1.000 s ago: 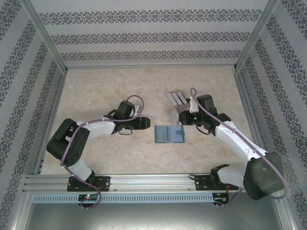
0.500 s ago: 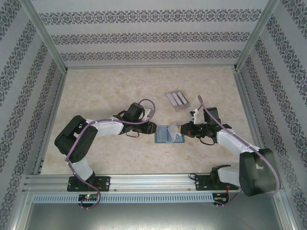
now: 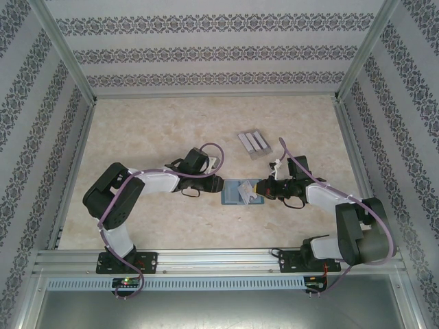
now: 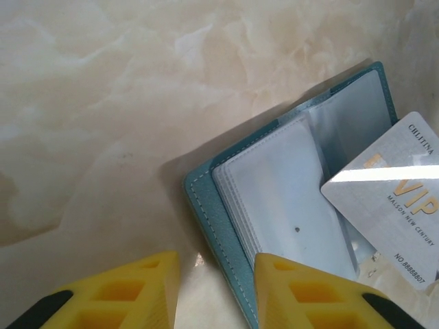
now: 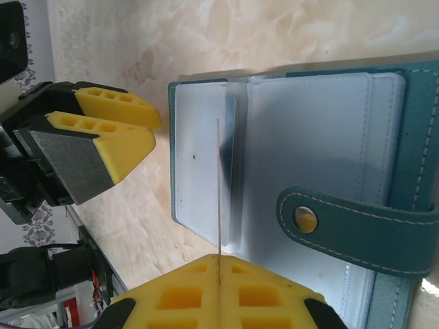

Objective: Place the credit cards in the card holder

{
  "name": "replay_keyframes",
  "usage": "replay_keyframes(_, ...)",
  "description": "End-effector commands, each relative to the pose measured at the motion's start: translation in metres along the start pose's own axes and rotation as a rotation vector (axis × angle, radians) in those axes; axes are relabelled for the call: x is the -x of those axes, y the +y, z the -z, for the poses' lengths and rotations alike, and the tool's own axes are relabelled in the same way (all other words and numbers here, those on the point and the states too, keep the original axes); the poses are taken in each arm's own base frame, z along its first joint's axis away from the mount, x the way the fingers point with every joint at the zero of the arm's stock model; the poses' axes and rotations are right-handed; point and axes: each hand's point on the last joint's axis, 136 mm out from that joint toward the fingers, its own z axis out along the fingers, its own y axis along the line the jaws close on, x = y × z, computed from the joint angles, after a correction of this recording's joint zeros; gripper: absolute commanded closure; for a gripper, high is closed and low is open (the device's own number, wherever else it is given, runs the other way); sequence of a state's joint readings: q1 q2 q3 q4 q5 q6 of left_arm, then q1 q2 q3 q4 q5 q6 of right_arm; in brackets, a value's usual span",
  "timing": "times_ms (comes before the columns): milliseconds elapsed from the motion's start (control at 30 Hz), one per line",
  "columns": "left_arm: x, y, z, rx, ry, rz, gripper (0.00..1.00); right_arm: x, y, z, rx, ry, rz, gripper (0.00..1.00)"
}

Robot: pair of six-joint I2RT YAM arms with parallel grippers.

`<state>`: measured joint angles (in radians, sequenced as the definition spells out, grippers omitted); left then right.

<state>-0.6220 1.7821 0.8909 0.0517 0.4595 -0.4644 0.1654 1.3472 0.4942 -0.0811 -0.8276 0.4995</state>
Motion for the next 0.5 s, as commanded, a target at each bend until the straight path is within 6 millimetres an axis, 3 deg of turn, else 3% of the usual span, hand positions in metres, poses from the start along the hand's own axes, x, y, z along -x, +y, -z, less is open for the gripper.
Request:
replay_keyframes(0, -0.002, 0.004, -0.006, 0.039, 0.020, 0.018, 0.67, 0.001, -0.004, 0.003, -0.014, -0.020, 0.002, 1.00)
replay_keyframes(133, -0.003, 0.018, -0.007, 0.116, 0.033, 0.039, 0.73, 0.001, -0.007, 0.004, -0.018, -0.033, -0.005, 1.00)
replay_keyframes(467, -0.007, 0.022, -0.011, 0.132, 0.059, 0.076, 0.74, 0.001, -0.008, 0.002, -0.014, -0.020, -0.016, 1.00)
